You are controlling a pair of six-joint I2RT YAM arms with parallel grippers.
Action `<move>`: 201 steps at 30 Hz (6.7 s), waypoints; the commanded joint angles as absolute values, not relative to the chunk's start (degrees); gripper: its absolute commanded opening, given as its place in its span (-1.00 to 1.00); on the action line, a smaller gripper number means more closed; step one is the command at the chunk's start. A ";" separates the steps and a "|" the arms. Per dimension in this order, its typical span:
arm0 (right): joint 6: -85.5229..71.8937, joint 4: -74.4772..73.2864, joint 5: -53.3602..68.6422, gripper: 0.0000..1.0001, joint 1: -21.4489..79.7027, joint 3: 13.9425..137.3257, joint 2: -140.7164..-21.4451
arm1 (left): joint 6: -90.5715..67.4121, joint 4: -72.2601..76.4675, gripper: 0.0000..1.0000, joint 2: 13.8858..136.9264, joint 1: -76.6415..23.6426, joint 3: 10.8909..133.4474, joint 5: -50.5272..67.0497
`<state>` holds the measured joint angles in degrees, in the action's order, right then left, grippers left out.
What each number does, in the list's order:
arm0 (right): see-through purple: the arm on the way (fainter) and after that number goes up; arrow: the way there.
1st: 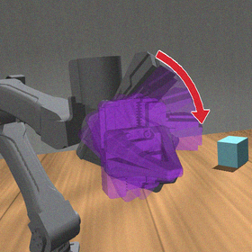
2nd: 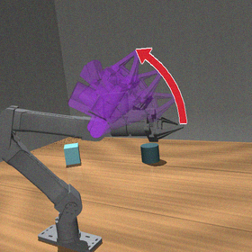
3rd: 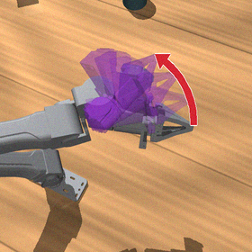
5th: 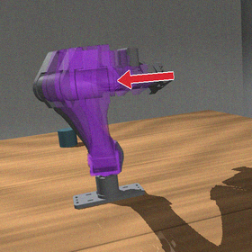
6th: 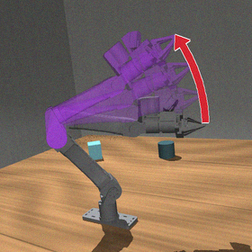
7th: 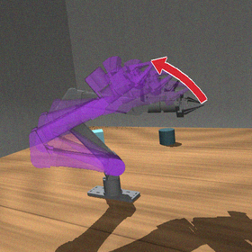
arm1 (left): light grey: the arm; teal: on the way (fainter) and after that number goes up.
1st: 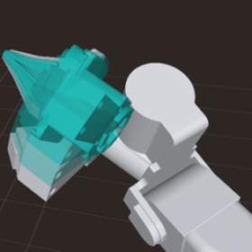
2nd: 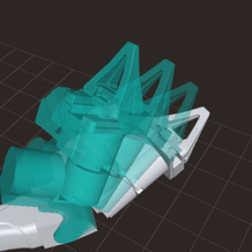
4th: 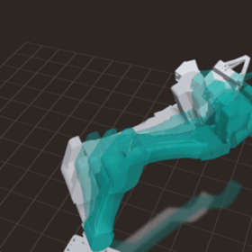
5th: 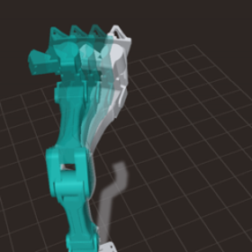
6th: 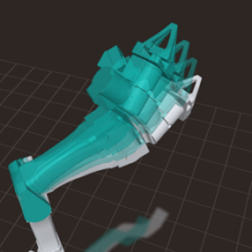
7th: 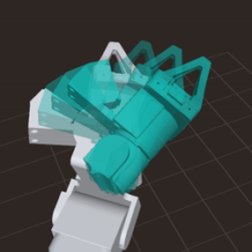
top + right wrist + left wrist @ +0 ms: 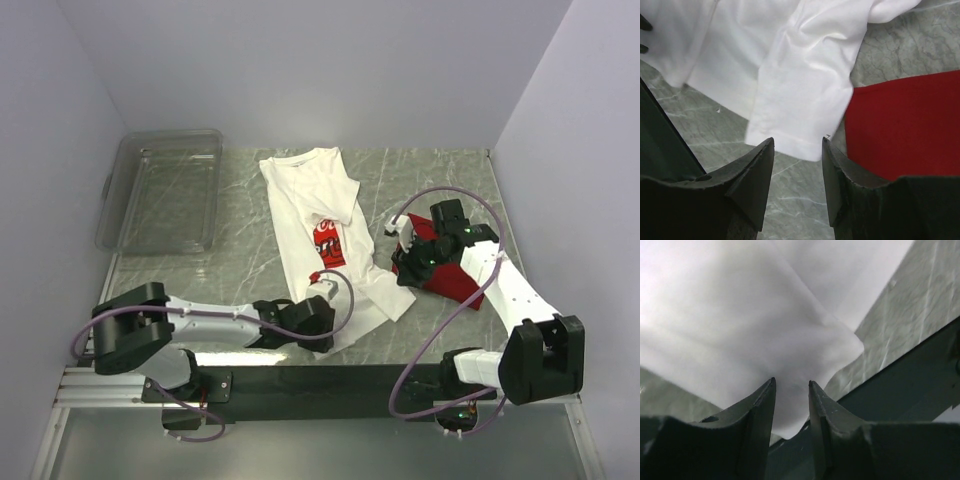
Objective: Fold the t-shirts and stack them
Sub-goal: Fold the tshirt
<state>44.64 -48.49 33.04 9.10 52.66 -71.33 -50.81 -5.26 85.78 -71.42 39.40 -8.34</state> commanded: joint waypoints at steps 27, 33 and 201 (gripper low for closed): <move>42.73 -38.15 26.38 0.01 31.44 41.76 -71.63 | -51.94 -24.53 0.61 44.24 -68.47 37.54 -28.83; 35.86 -35.86 14.33 0.02 38.93 38.06 -71.10 | -56.33 -23.82 0.61 35.78 -68.29 32.08 -29.00; -24.44 -30.06 24.00 -0.88 9.49 122.35 -138.96 | -26.28 -16.00 0.99 33.93 -71.46 38.67 -41.40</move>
<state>-26.20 -32.86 26.28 9.34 123.76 -145.10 -25.39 -17.08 34.26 -71.70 36.91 -41.67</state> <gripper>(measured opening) 0.067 0.995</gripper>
